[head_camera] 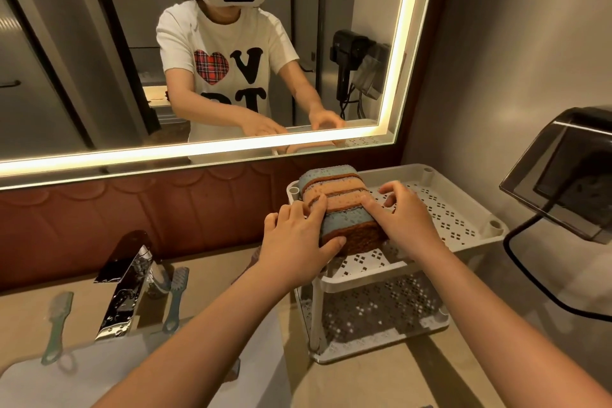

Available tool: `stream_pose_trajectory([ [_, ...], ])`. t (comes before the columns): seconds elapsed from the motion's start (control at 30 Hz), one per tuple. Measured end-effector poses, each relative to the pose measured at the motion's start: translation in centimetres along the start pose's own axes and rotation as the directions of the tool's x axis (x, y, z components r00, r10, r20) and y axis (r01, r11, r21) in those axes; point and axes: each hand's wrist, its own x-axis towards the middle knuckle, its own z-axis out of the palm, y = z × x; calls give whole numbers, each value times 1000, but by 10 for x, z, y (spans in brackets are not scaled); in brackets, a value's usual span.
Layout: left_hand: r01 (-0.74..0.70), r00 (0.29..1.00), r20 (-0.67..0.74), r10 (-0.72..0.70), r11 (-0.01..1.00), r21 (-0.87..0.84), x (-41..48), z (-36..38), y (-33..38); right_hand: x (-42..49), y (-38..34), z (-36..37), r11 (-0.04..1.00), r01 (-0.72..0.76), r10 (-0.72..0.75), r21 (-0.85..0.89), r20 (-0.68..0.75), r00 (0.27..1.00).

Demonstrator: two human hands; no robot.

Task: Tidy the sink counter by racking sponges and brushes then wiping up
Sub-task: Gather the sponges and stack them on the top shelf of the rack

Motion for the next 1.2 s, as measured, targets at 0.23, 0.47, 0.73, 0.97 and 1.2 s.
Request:
stream_pose_trajectory([
  [0.23,-126,991,-75,111,962,-243,-24,-32,-13,-29,-34,0,947,306,-318,-96,-155,935],
  [0.47,-108,990,-117,77,952,-288,-71,-67,-72,-63,-88,26,888,459,-459,-25,7,888],
  [0.73,124,992,46,-115,947,-297,-147,-68,-170,-101,-134,100,839,530,-542,120,267,797],
  [0.97,358,930,65,-362,851,-385,-205,-50,-251,-137,-146,184,903,412,-416,123,484,770],
  [1.2,645,757,118,-643,708,-287,-264,-10,-331,-171,-131,263,958,288,-218,-3,646,732],
])
